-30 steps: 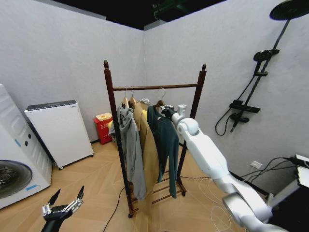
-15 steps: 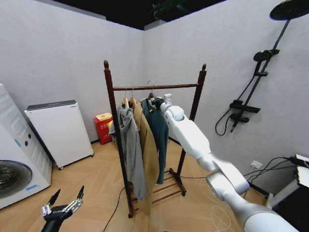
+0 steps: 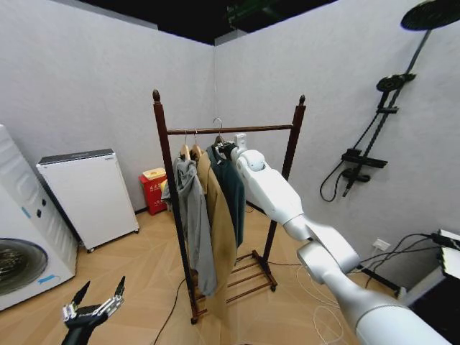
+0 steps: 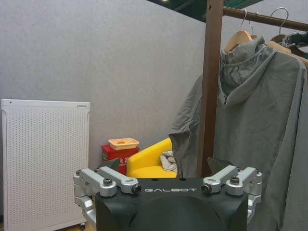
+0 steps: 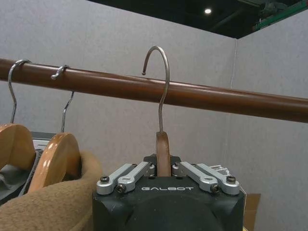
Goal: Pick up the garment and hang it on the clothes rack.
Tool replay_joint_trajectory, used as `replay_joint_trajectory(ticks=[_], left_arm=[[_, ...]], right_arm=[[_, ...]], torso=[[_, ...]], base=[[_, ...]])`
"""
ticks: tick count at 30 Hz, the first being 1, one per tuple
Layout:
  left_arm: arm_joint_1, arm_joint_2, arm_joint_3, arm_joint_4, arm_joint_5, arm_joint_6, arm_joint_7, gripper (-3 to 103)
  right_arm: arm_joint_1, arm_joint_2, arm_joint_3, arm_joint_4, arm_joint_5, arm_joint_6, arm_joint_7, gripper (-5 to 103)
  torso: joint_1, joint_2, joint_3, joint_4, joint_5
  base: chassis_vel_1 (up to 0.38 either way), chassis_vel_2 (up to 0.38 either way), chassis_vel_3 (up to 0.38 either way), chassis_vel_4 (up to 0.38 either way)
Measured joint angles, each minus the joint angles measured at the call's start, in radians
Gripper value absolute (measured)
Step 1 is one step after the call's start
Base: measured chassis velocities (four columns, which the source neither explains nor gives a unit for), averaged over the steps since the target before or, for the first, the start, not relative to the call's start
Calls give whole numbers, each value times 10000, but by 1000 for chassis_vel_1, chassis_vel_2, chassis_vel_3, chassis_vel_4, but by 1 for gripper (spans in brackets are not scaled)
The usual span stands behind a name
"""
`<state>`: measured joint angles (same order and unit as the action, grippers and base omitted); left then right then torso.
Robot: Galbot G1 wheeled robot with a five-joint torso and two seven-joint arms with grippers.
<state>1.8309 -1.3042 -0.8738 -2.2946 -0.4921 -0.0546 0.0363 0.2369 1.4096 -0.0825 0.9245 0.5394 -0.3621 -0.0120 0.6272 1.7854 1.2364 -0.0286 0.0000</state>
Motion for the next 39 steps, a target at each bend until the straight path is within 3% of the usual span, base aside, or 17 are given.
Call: replay_joint_trajectory(ticks=[10,32,35,36,39], left_arm=[[0,0,0,0,0,0,0,100],[0,0,0,0,0,0,0,100],[0,0,0,0,0,0,-1,100],[0,0,0,0,0,0,-1,100],[0,0,0,0,0,0,0,100]], right_arm=[[73,323,-61,-417,-13,41,34,10],[-337,299,92,-262,-296,138,54,7],[-451,268,176,-122,-308,259,54,20],[-451,268,176,-122,-308,259,54,20],[-530,181,311,349,-235,413,249,37]], torso=[[0,0,-1,1,-2],[-2,2,-2,0,0],[0,1,0,-1,1],[0,1,0,-1,1],[0,0,-1,0,0]], base=[[0,0,0,0],[0,0,0,0],[0,0,0,0],[0,0,0,0],[0,0,0,0]])
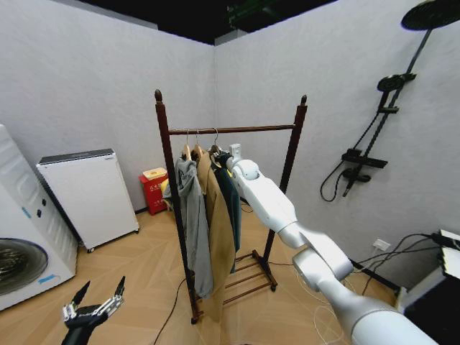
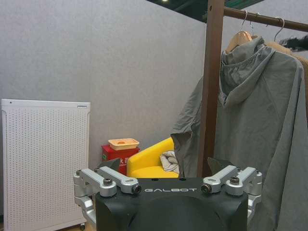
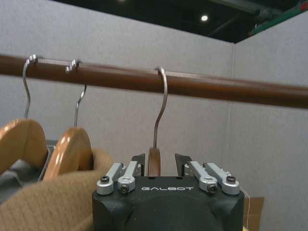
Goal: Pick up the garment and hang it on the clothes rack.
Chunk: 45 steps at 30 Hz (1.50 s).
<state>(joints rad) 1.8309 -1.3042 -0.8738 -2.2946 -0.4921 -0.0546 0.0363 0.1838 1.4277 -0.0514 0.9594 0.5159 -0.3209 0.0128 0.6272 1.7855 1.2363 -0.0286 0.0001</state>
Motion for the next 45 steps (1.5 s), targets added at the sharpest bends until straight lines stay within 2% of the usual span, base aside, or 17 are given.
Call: replay_joint_trajectory(ticks=[2,5,7,9,10,11,12,13,14,15,19,22,25,28,31,35,45], left_arm=[[0,0,0,0,0,0,0,100],[0,0,0,1,0,0,0,100],[0,0,0,0,0,0,3,100],[0,-1,0,1,0,0,-1,100],[2,0,-1,0,0,0,0,100],[0,0,-1,0,0,0,-5,100],[0,0,-1,0,0,0,-5,100],[-2,0,0,-1,1,0,-1,100],[0,0,0,1,0,0,-3,100],[0,0,0,1,0,0,-3,100],[1,1,0,1,0,0,-3,100],[-1,0,0,0,0,0,-2,100],[0,0,0,0,0,0,4,100],[0,0,0,1,0,0,0,100],[0,0,0,0,0,0,1,100],[0,0,0,0,0,0,1,100],[0,0,0,1,0,0,0,100]], right_arm=[[-25,-69,11,246,85,-3,128,37],[-236,-512,1,1610,619,-396,924,47],[-1030,-1463,61,3844,1563,-1218,1794,58],[-1286,-1775,139,4335,1740,-1423,1932,64],[-2231,-3053,573,5961,2242,-1941,2210,70],[-2623,-3587,786,6561,2415,-2073,2351,76],[-2623,-3587,786,6561,2415,-2073,2351,76],[-3265,-4240,1107,7403,2707,-2194,2540,81],[-4023,-4711,1539,8151,2920,-2284,2703,86],[-4023,-4711,1539,8151,2920,-2284,2703,86],[-7012,-5471,3128,9775,2881,-2237,3268,99],[-8654,-5486,4244,10413,2520,-2022,3403,100],[-10068,-5252,5159,10676,1828,-1796,2872,100],[-12026,-4530,6481,10756,400,-929,1782,100],[-12965,-3929,7148,10933,-352,-532,1156,100],[-13478,-3388,7497,11332,-637,-440,1096,100],[-13606,-2922,7453,11627,-1003,-449,1432,100]], torso=[[0,0,1,1,0],[0,1,0,2,-2],[-1,1,-1,7,-3],[-1,1,-1,8,-2],[0,0,0,2,6],[-1,0,0,-8,6],[-1,0,0,-8,6],[-2,2,-2,-21,7],[-2,3,-3,-17,4],[-2,3,-3,-17,4],[-2,2,-1,-2,10],[-2,3,-3,-1,-7],[-2,2,-2,1,-2],[-3,2,-2,-3,3],[-3,2,-1,-3,1],[-3,3,-2,-2,-4],[0,0,0,1,-1]], base=[[0,0,0,0],[0,0,0,0],[0,0,0,0],[0,0,0,0],[0,0,0,0],[0,0,0,0],[0,0,0,0],[0,0,0,0],[0,0,0,0],[0,0,0,0],[0,0,0,0],[0,0,0,0],[0,0,0,0],[0,0,0,0],[0,0,0,0],[0,0,0,0],[0,0,0,0]])
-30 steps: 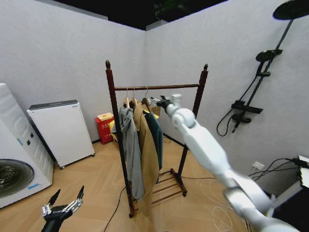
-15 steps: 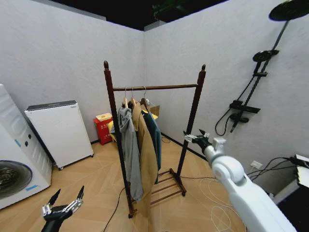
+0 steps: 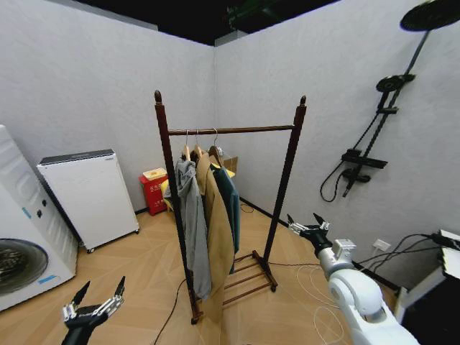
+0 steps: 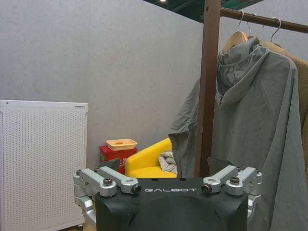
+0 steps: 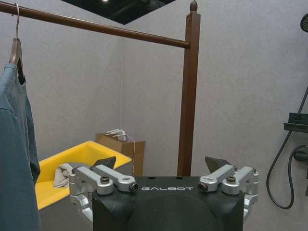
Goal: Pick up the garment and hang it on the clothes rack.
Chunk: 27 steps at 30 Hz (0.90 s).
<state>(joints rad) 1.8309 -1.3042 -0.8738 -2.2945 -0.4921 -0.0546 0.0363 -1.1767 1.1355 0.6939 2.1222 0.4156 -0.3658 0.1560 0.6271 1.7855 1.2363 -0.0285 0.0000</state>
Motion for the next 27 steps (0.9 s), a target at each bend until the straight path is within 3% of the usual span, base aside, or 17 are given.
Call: replay_joint_trajectory(ticks=[19,27], left_arm=[[-1,0,0,0,0,0,0,100],[0,0,0,0,0,0,0,100]], right_arm=[[-52,221,-546,172,-250,-256,248,100],[-125,262,-644,185,-304,-270,259,100]], torso=[[2,-1,1,-2,0],[5,-2,1,-1,-2]], base=[[-57,-68,-71,-66],[-42,-179,-201,-55]])
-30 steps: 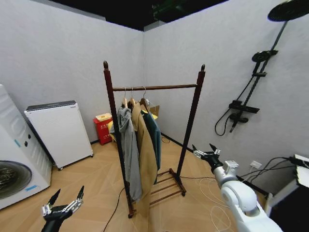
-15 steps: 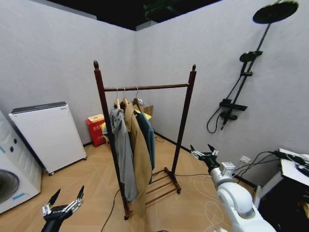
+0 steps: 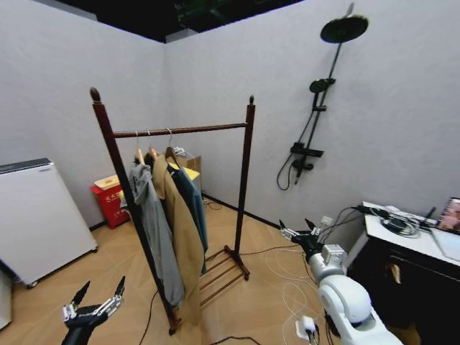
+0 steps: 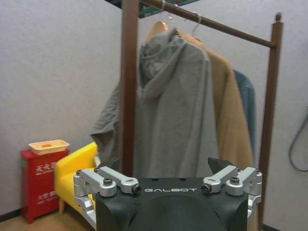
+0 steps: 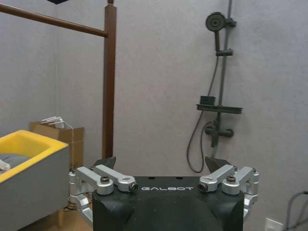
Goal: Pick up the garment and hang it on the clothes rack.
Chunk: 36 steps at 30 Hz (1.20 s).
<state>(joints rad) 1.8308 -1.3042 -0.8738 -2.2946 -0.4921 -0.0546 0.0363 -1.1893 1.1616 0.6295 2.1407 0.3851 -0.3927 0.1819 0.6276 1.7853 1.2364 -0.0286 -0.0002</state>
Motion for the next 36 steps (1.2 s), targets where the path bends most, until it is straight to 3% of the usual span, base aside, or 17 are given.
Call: replay_joint_trajectory(ticks=[2,5,8,11,14,15,16,17,18,20,22,26,36], left_arm=[[0,0,0,-1,0,0,3,100],[-1,0,0,0,0,0,0,100],[0,0,0,0,0,0,3,100],[0,0,0,0,0,-1,-2,100],[-1,0,-1,-1,0,-1,3,100],[0,0,0,0,0,-1,0,100],[-1,0,1,0,0,0,0,100],[0,0,0,-1,0,0,3,100],[0,0,0,-1,0,0,3,100],[-1,0,0,1,0,0,-4,100],[1,-1,0,-1,0,0,1,100],[3,-1,-1,-1,1,-1,-1,100],[-3,-1,1,-1,0,0,6,100]], right_arm=[[4,2,-17,1,-3,-5,5,100],[42,-3,-46,31,-3,-10,6,100],[89,-11,-87,34,12,-15,21,100],[114,-10,-135,96,28,-19,41,100],[99,3,-172,129,35,-26,59,100],[90,16,-188,184,35,-26,65,100],[84,25,-203,207,36,-27,67,100],[64,28,-215,221,36,-30,78,100],[64,28,-215,221,36,-30,78,100],[50,28,-227,263,33,-27,81,100],[9,30,-231,274,23,16,81,100],[-22,77,-272,269,-16,194,75,100],[-47,240,-510,184,-163,287,70,100]], torso=[[-3,1,-1,-6,12],[-4,1,-2,-2,-9],[-3,0,0,-3,10],[-7,2,-2,1,-4],[-5,1,-1,-3,17],[-5,1,-2,0,-15],[-4,1,-1,-1,-9],[-5,1,-1,-3,21],[-5,1,-1,-3,21],[-5,1,-2,1,-16],[-10,5,-3,-2,15],[-17,11,-6,2,3],[-4,1,0,-10,10]], base=[[4,-266,-290,19],[28,-324,-288,56],[114,-352,-336,103],[115,-388,-371,129],[166,-434,-411,131],[158,-454,-425,169],[200,-464,-425,169],[200,-471,-477,206],[200,-471,-477,206],[224,-492,-470,232],[249,-463,-526,226],[220,-465,-479,207],[-63,-170,-228,2]])
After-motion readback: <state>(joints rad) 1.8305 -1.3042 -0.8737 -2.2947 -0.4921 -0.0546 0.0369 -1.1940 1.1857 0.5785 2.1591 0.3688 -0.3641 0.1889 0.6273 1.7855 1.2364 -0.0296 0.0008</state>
